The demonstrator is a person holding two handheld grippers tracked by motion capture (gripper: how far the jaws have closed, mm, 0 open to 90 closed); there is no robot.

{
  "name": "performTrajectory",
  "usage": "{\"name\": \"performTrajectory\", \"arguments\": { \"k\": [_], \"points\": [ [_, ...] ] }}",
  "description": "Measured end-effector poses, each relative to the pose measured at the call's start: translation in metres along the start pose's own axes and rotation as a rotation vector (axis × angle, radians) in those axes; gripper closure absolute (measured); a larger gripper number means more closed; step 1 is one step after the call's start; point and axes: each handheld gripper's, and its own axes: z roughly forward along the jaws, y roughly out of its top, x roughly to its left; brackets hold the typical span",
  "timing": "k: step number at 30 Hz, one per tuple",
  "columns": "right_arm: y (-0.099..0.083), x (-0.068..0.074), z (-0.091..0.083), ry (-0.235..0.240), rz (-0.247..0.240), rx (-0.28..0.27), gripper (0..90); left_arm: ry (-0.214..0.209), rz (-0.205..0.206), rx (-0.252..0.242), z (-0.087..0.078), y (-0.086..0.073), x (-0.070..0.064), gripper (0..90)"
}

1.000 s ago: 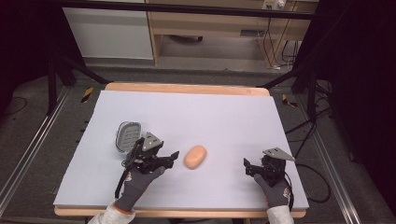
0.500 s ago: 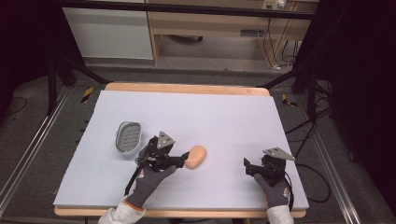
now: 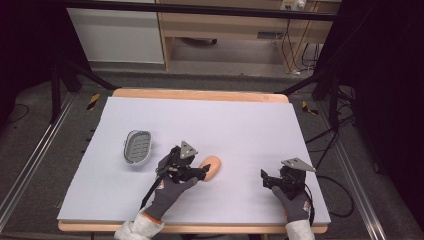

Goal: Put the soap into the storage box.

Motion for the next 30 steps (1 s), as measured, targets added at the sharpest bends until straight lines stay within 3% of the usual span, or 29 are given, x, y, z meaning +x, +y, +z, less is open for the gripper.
{"name": "performTrajectory", "arguments": {
  "k": [10, 30],
  "points": [
    [0.0, 0.0, 0.001, 0.002, -0.007, 0.004, 7.0, -0.008, 0.029, 0.044, 0.019, -0.001, -0.008, 25.8],
    [-0.001, 0.001, 0.001, 0.003, -0.015, 0.017, 6.7, 0.004, 0.043, 0.105, 0.044, -0.005, -0.014, 24.8]
  ]
}}
